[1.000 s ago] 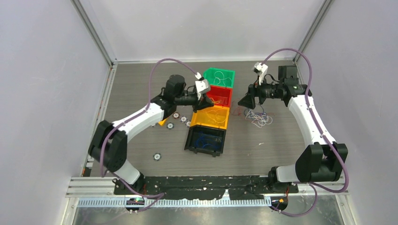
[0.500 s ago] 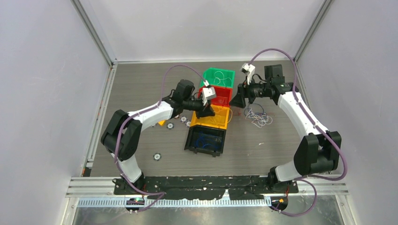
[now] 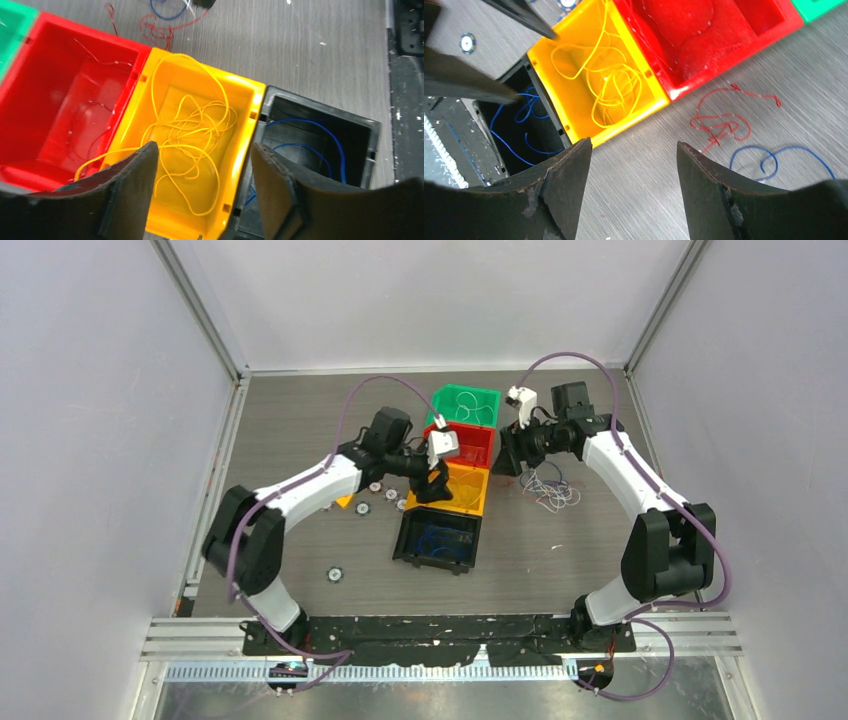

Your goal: Untangle the cables

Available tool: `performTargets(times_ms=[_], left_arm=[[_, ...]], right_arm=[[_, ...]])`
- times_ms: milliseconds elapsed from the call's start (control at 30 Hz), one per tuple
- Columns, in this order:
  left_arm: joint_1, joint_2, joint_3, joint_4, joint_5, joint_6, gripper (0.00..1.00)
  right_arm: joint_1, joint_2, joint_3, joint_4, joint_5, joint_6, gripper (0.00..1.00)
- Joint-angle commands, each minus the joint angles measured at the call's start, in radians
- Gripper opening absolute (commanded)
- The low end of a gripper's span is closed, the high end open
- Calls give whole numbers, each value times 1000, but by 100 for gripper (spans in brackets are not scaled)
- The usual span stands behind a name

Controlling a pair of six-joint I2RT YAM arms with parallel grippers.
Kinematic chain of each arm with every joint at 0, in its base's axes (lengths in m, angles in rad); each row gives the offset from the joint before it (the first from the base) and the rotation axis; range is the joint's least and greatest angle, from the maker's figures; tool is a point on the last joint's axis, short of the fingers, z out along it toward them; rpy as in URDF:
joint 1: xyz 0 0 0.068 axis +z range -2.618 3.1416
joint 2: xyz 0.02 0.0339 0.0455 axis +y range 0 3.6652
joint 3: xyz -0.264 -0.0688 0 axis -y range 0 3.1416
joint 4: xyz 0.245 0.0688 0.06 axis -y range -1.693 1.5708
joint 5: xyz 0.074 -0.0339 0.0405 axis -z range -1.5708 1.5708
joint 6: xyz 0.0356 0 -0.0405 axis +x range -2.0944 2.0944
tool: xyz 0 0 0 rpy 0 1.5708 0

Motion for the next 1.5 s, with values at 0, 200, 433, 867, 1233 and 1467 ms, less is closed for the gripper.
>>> performTargets(times_ms=[0,200,433,867,1233,1467], left_arm=[[54,-190,-14,-52,32,27,74],[201,-134,61,-92,-19,-44,67],[216,48,227,-243,-69,179,51],[214,146,309,-288,-27,269,52],[166,278,478,-471,34,408,44],[180,342,576,-576,88,314,43]], right_arm=[[3,-54,4,-39,108,27,68],[7,-9,-29,17,57,142,62],[28,89,-17,76,70,198,49],[87,146,3,135,55,264,36],[90,119,22,67,85,213,36],[90,53,34,32,82,158,36]])
